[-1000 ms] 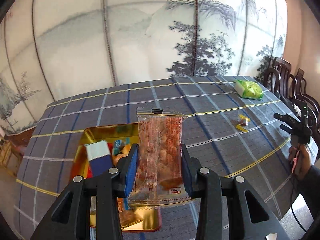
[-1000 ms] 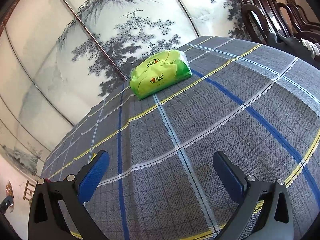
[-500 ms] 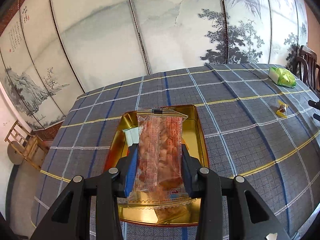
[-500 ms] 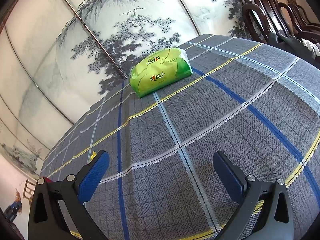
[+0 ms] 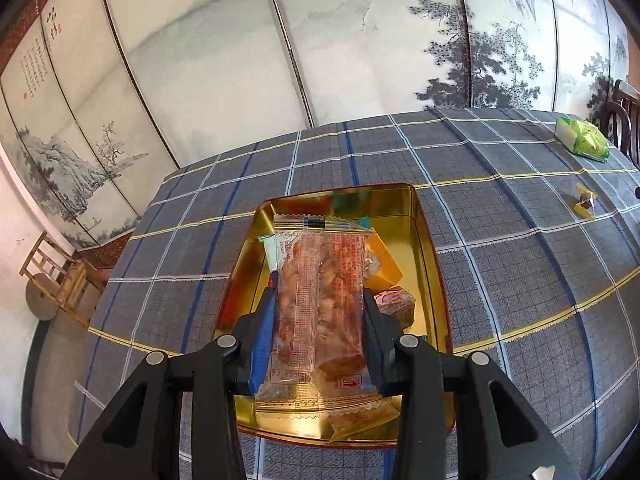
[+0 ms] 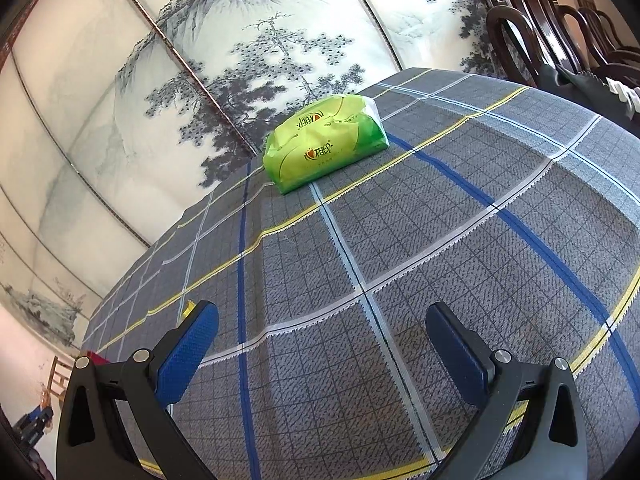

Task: Organize snacks
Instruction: 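Carry the cracker bag into the tin and open the left tool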

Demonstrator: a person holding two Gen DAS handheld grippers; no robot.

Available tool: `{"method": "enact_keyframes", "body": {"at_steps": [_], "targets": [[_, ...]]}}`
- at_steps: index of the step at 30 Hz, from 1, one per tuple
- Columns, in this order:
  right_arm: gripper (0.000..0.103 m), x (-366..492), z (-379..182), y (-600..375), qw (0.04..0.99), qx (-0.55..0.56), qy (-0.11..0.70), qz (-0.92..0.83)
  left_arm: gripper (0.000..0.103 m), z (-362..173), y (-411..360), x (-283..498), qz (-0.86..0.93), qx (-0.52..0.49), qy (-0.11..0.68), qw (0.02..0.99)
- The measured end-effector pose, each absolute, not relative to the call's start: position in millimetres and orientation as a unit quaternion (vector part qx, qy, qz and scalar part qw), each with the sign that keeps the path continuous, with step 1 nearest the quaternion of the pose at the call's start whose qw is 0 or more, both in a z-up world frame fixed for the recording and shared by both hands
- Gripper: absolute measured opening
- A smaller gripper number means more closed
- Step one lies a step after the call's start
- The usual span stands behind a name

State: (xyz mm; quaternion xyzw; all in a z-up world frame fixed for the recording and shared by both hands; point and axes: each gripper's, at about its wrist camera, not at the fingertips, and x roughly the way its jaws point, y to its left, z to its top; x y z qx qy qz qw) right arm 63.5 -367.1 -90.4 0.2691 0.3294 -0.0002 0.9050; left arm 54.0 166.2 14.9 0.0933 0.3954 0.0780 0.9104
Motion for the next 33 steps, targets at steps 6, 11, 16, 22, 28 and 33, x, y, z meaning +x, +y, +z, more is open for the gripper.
{"method": "enact_keyframes", "body": {"at_steps": [6,11,16,22,28,33], "targets": [[0.103,63,-90,-367,0.905,0.269,0.329,0.000,0.035,5,177,54,0.084,0.070,0.412,0.904],[0.103,63,-91,-367,0.905,0.269,0.329,-0.001,0.035,1,186,48,0.090,0.060,0.415,0.903],[0.103,63,-91,-367,0.905,0.269,0.328,-0.001,0.035,-5,197,43,0.098,0.048,0.419,0.902],[0.103,63,-91,-367,0.905,0.269,0.329,-0.001,0.035,-14,204,45,0.100,0.037,0.429,0.897],[0.103,63,-91,-367,0.905,0.269,0.330,0.000,0.036,-31,208,48,0.104,0.032,0.436,0.893],[0.103,62,-90,-361,0.904,0.266,0.334,0.003,0.052,-40,211,46,0.089,0.015,0.422,0.902]]}}
